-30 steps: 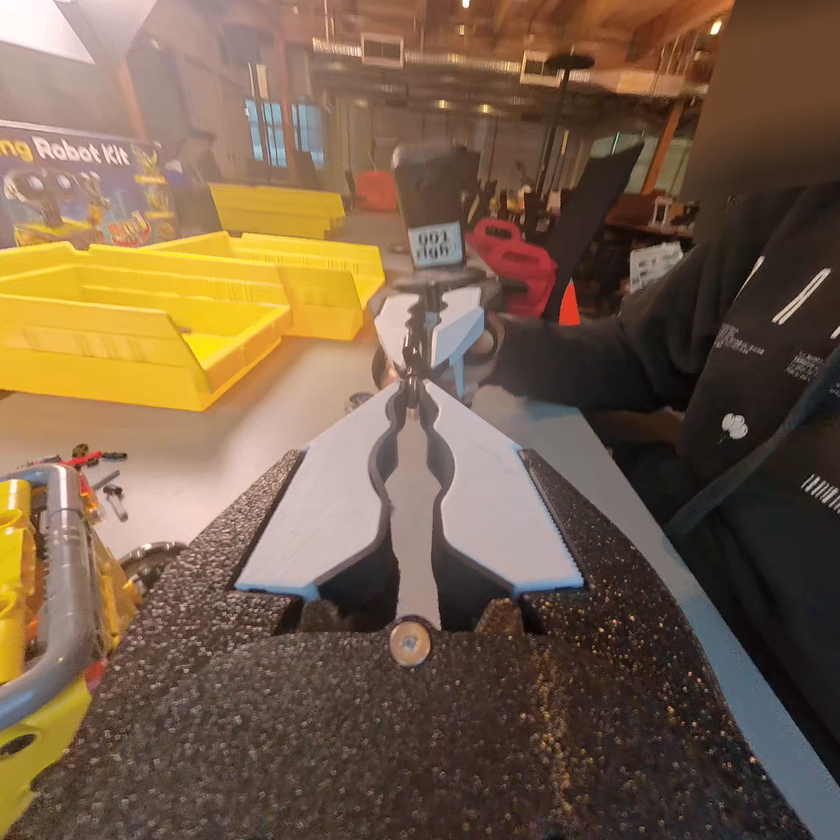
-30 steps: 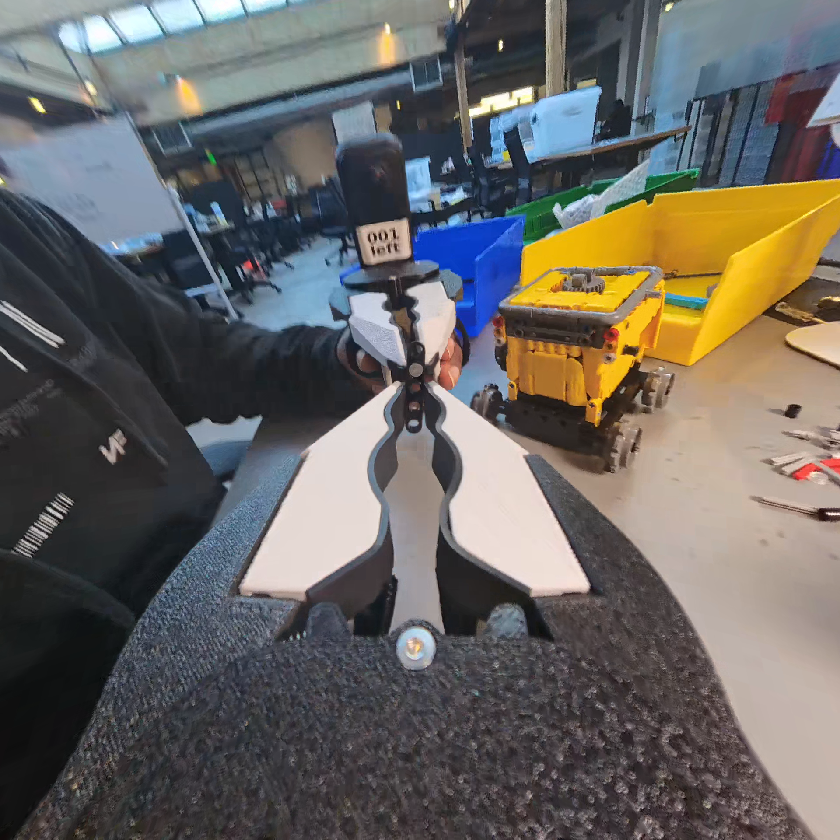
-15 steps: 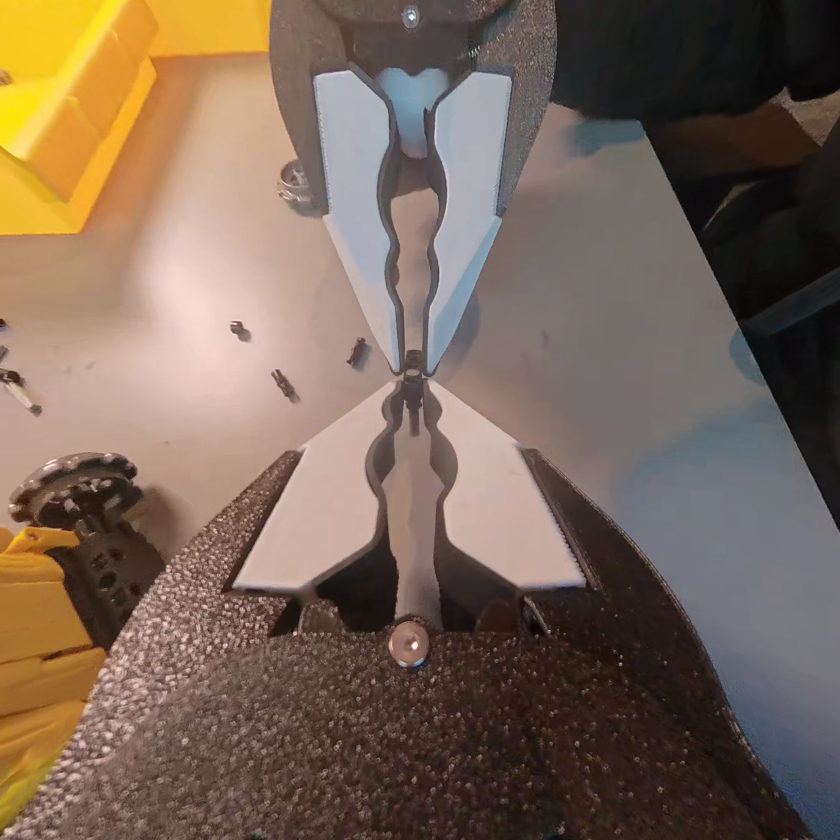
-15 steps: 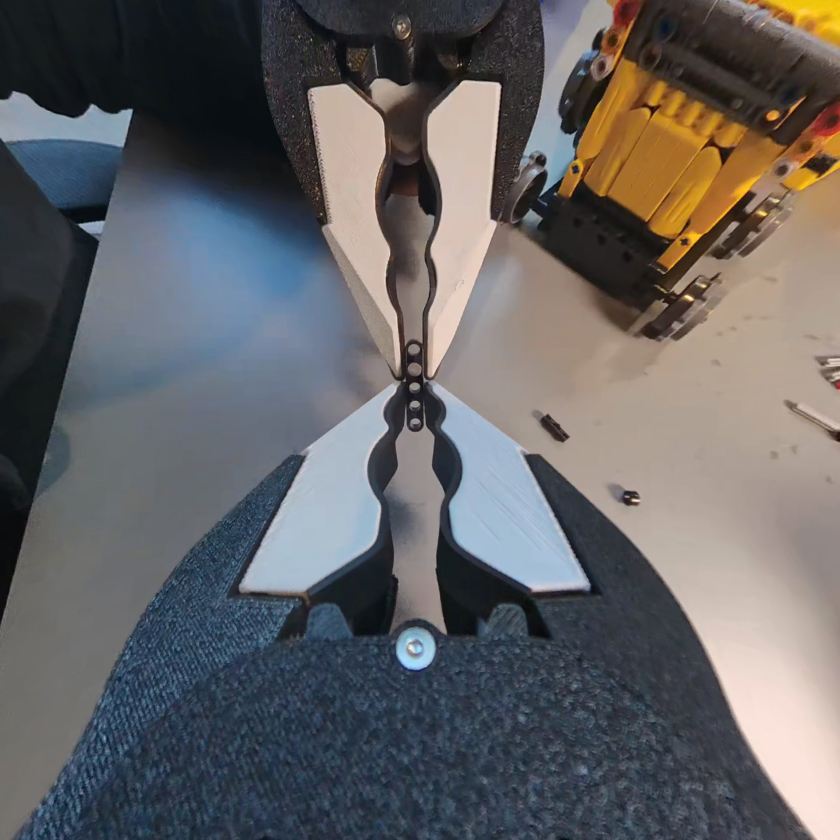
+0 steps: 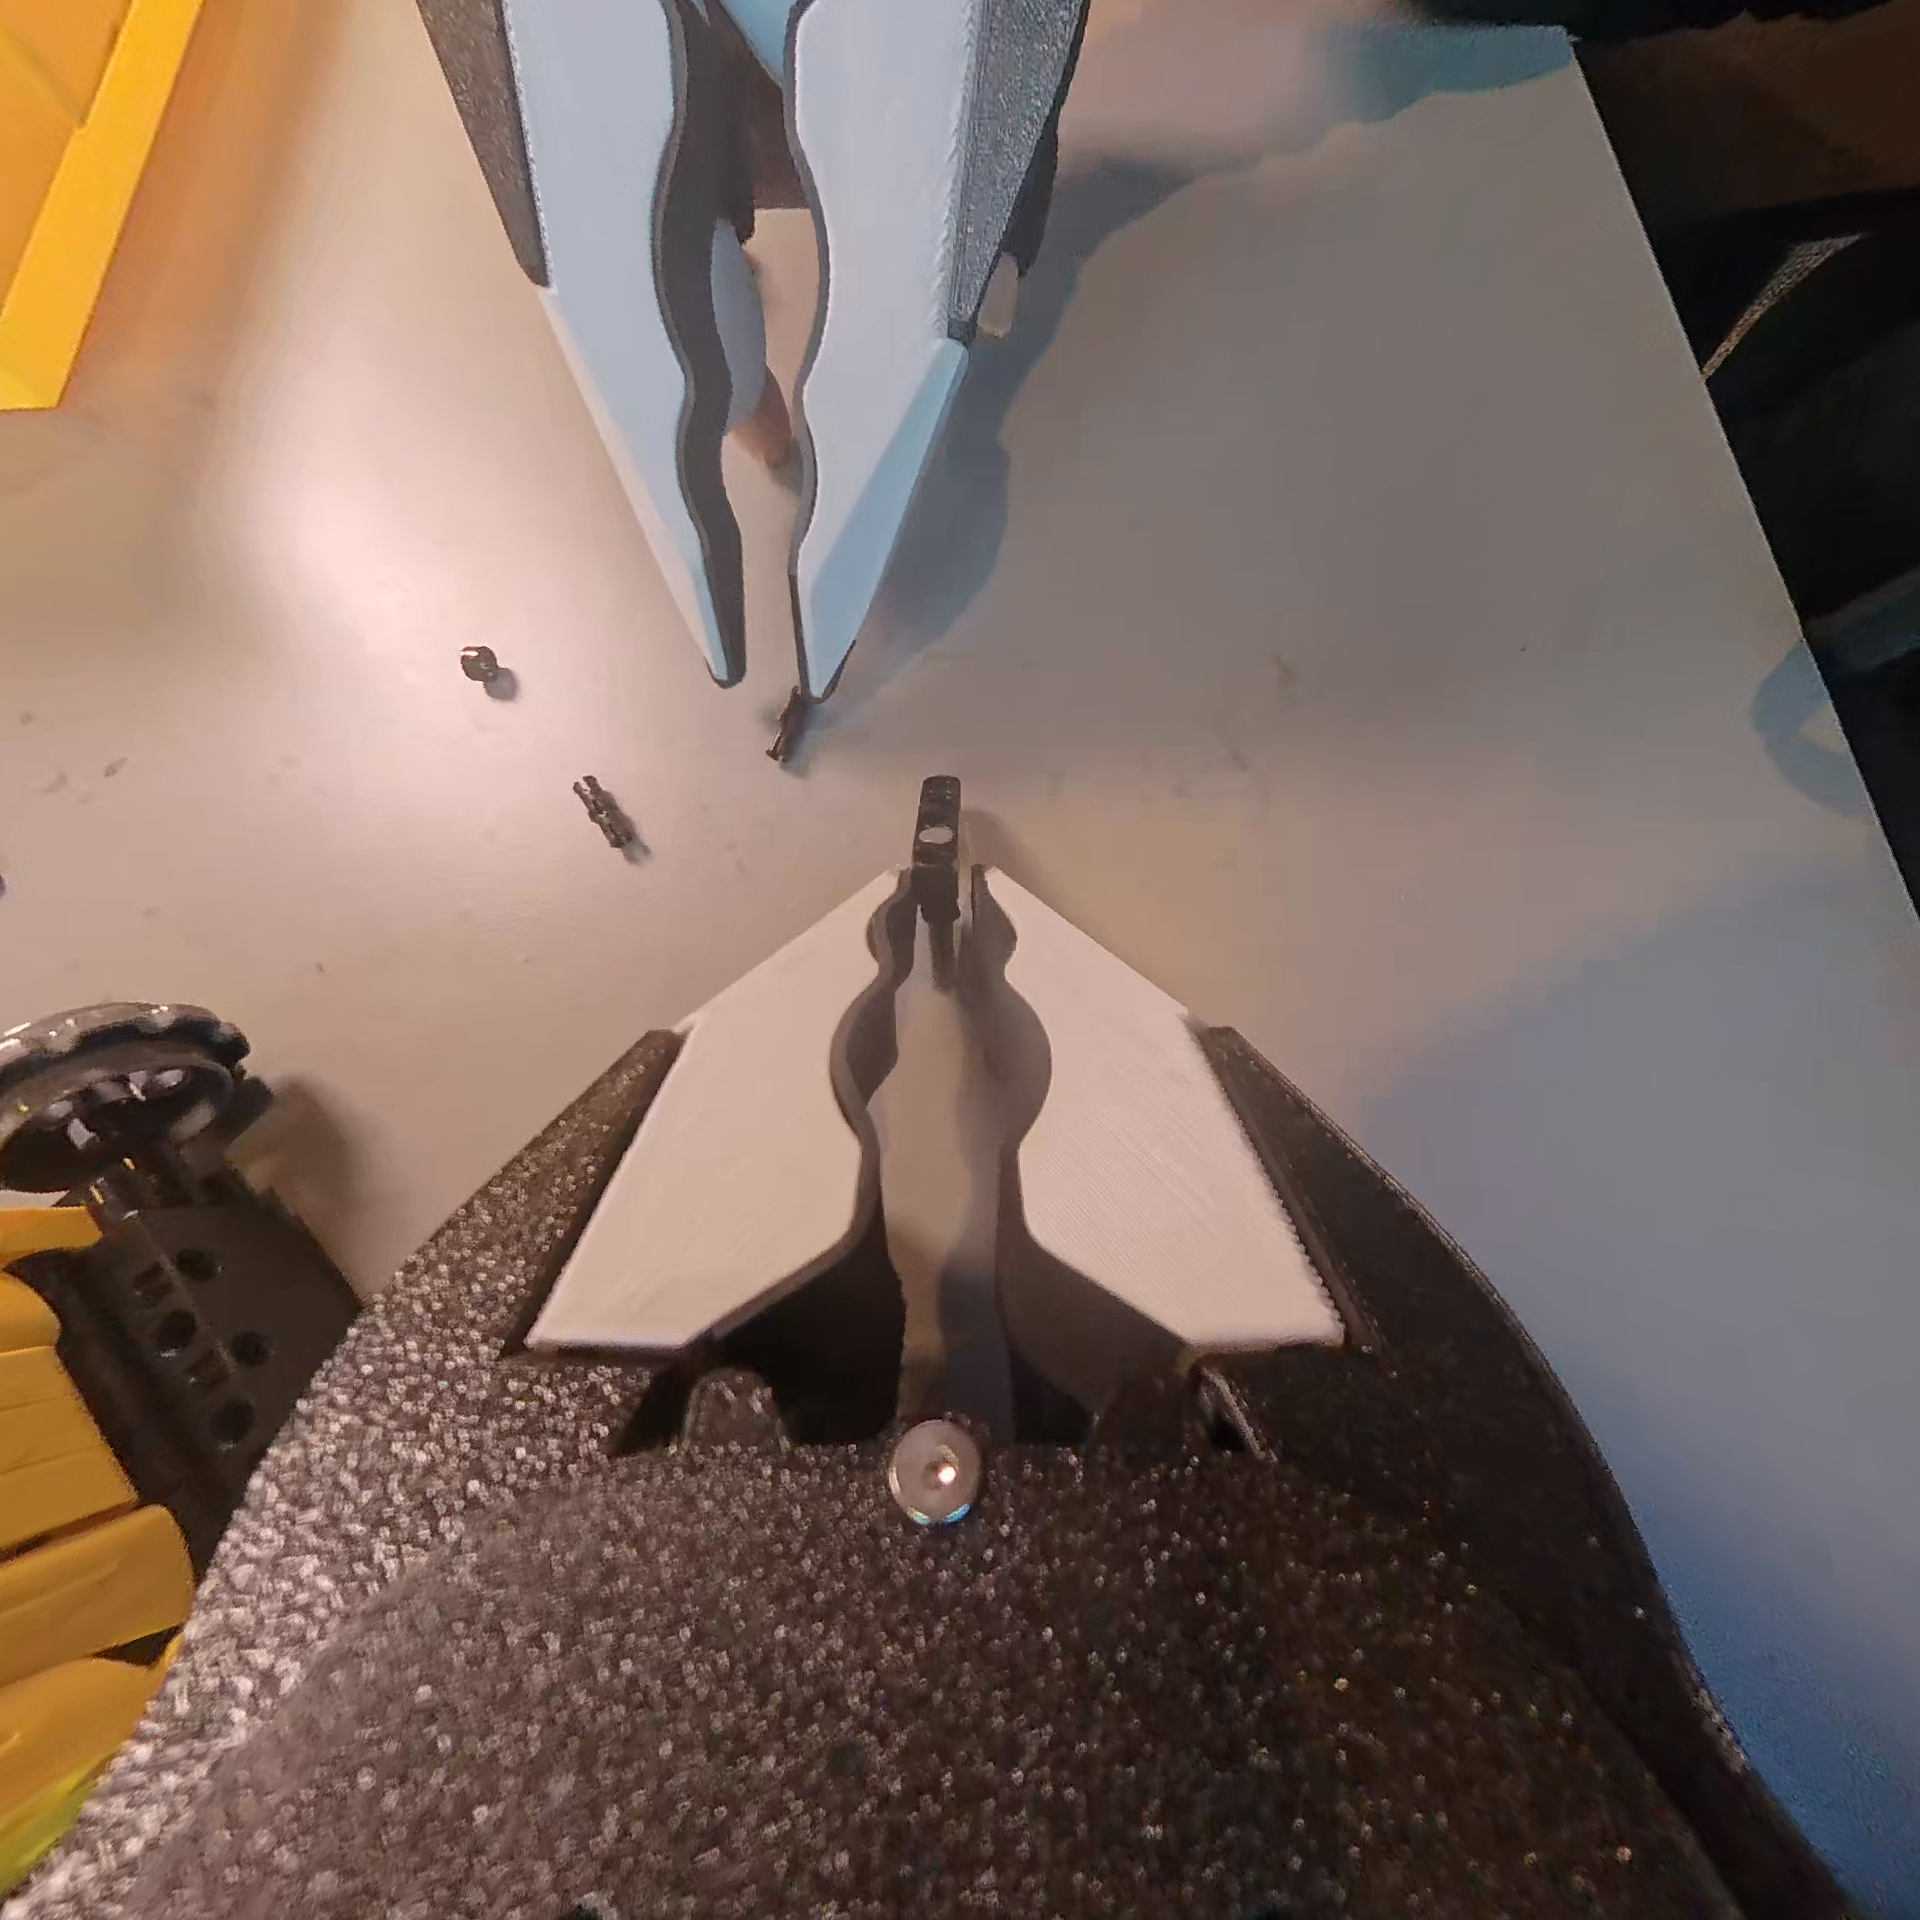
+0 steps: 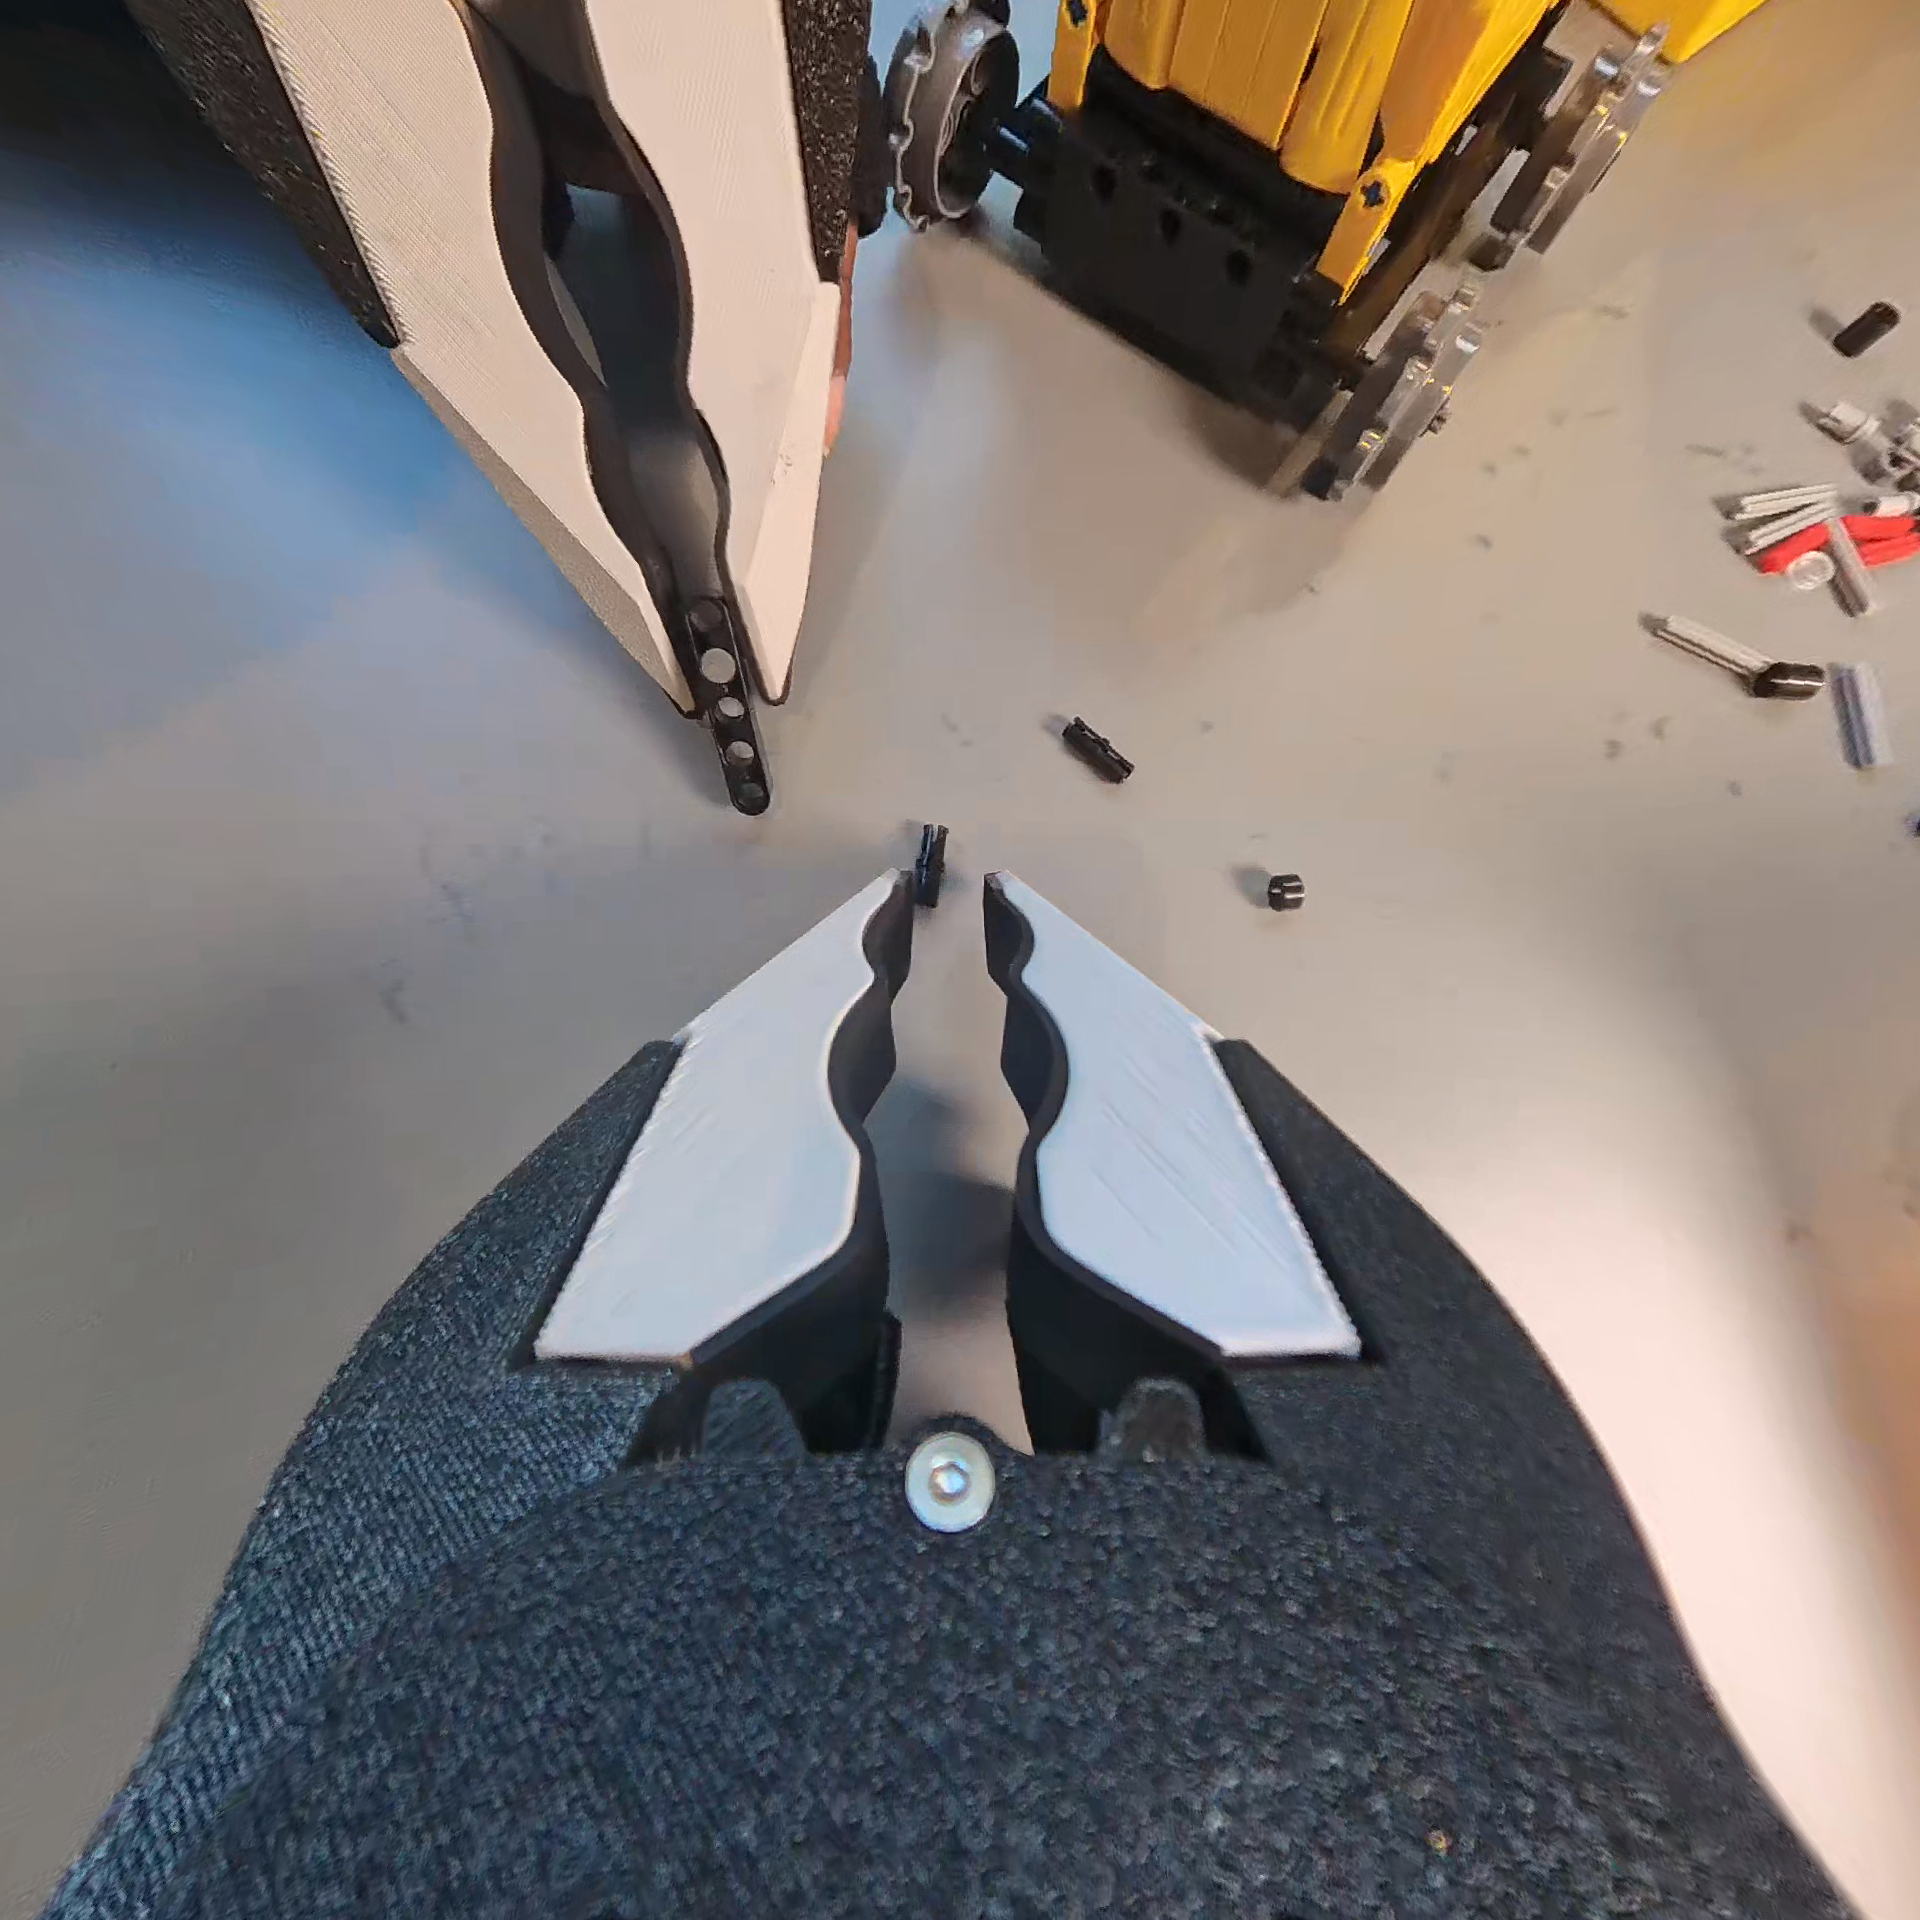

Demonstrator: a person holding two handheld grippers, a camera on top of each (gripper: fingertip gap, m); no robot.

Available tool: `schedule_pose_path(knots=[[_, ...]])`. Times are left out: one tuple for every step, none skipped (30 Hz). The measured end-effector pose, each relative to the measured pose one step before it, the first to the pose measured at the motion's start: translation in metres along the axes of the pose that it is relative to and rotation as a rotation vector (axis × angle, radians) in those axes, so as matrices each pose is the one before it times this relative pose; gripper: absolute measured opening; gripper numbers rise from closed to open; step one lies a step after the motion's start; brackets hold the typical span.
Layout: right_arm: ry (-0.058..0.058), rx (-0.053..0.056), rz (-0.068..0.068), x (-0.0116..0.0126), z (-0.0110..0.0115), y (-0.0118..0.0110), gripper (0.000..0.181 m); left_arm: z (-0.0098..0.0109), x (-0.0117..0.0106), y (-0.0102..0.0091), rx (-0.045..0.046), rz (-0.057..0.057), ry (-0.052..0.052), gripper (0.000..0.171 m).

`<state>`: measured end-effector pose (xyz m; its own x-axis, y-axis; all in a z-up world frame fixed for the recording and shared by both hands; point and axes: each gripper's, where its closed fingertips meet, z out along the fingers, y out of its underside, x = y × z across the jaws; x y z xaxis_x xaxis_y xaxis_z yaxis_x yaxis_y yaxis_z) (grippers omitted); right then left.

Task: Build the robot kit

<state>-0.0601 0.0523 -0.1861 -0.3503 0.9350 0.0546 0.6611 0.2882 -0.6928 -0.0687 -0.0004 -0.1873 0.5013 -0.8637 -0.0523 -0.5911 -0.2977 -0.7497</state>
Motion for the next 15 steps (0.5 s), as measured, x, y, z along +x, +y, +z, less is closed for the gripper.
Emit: schedule_pose_path(knots=[[-0.002,-0.0108,-0.0044,-0.00058,0.00106,0.00029,0.013,-0.00042,-0.00065,-0.00015,0.00197,-0.0028,-0.0022,0.008],[0.0049,-0.0136,-0.0091,0.00006,0.00113,0.00058,0.012,-0.00035,-0.00047,-0.00047,0.00354,-0.0023,-0.0016,0.009],[0.0015,-0.0141,-0.0137,-0.00077,0.00114,0.00046,0.012,-0.00043,-0.00024,-0.00044,0.00389,-0.0021,-0.0001,0.01],[-0.0028,-0.0097,-0.01,-0.0013,0.00101,-0.00014,0.011,-0.00035,-0.00017,-0.00028,0.00268,-0.0024,0.0005,0.01],[-0.0035,-0.0061,-0.0051,-0.00101,0.00089,-0.00047,0.009,-0.0001,-0.0003,-0.00005,0.0004,-0.002,-0.0002,0.011],[-0.0074,-0.0052,-0.0035,-0.00097,0.00051,-0.00032,0.007,0.00004,-0.00029,0.00017,-0.00092,-0.0004,-0.0017,0.011],[-0.0085,-0.0055,-0.0029,-0.00081,0.00013,0.00003,0.005,-0.00002,-0.00048,0.00018,-0.00056,0.0006,-0.0038,0.011],[-0.0082,-0.0032,-0.002,-0.0006,0.00024,-0.00006,0.004,-0.00013,-0.00049,-0.00001,-0.00006,-0.0003,-0.0033,0.011],[-0.0053,-0.0007,-0.0025,-0.00007,-0.00003,-0.00004,0.004,-0.00012,-0.00017,0.00008,0.00042,-0.0017,-0.0004,0.011],[-0.0044,0.0016,0.001,-0.00009,0.00004,-0.00008,0.004,-0.00021,-0.00017,-0.00015,0.00098,-0.0018,-0.0003,0.012],[-0.002,0.0032,-0.0001,0.00007,-0.00007,-0.00006,0.004,-0.00037,-0.00034,-0.00021,0.00171,-0.0007,-0.0018,0.012],[0.0012,0.0061,-0.0068,-0.0001,0.00003,-0.00061,0.004,-0.00043,-0.00013,-0.00067,0.0046,-0.0001,-0.0018,0.012],[-0.003,0.0099,-0.0149,-0.00154,0.00015,-0.00129,0.004,-0.00065,0.00015,-0.00146,0.00852,0.0,0.0007,0.012],[-0.0058,0.014,-0.0125,-0.00208,0.00005,-0.00222,0.004,-0.0007,0.00041,-0.00188,0.01073,0.0003,0.0015,0.012],[-0.0044,0.0212,-0.0082,-0.00191,-0.00003,-0.00348,0.004,-0.00049,0.00026,-0.00164,0.00882,0.0005,0.0009,0.011]])
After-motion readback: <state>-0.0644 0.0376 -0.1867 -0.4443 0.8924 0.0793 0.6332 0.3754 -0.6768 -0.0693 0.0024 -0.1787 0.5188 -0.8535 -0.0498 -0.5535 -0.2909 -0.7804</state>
